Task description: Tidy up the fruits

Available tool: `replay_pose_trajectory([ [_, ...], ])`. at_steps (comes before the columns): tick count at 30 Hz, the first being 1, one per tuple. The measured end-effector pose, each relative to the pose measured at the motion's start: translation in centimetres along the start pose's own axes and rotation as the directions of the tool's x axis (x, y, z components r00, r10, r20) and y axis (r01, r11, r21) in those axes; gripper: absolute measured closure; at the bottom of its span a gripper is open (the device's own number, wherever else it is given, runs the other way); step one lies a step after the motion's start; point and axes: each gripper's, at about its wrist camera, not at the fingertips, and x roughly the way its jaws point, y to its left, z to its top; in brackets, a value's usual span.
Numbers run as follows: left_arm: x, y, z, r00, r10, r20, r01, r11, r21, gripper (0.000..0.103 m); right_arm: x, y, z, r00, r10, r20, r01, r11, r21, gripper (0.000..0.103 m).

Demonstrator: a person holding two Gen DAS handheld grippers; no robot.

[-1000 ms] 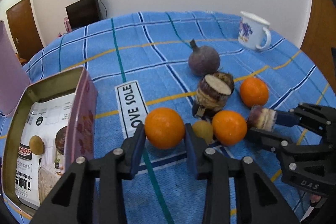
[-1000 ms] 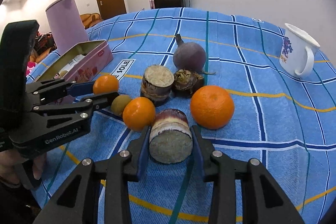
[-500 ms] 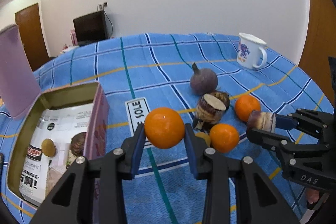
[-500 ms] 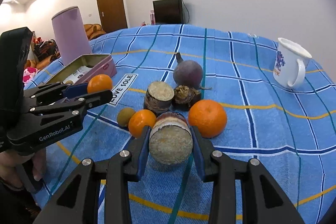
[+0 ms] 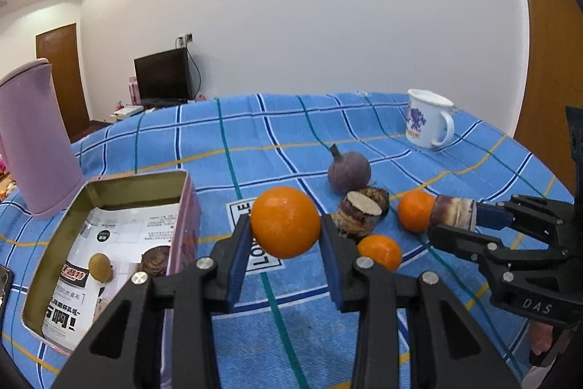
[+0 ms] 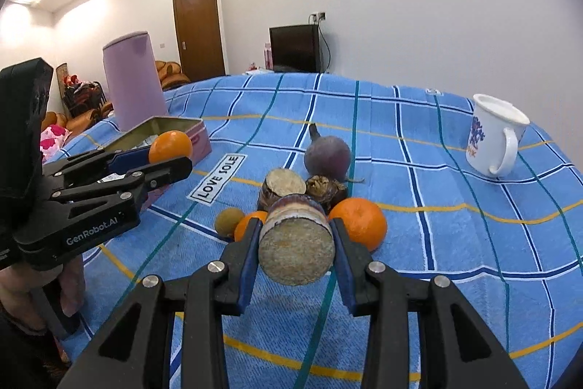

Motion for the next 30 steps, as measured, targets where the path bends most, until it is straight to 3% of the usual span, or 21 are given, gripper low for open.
replay_pose_trajectory([
  [14, -1.6, -0.1, -0.2, 0.997, 0.014, 0.070, -0.013, 1.000, -0.013, 0.065, -1.7, 0.0, -0.1, 0.995, -0.003, 0.101, 0.003, 1.000, 0.005, 0.064],
  [30, -2.6, 0.1, -0.5, 0.993, 0.050, 0.112, -0.046, 0.998, -0.033, 0.065, -2.7, -0.1, -0.2, 0.988, -0.025, 0.154, 0.023, 1.000, 0.012, 0.064],
])
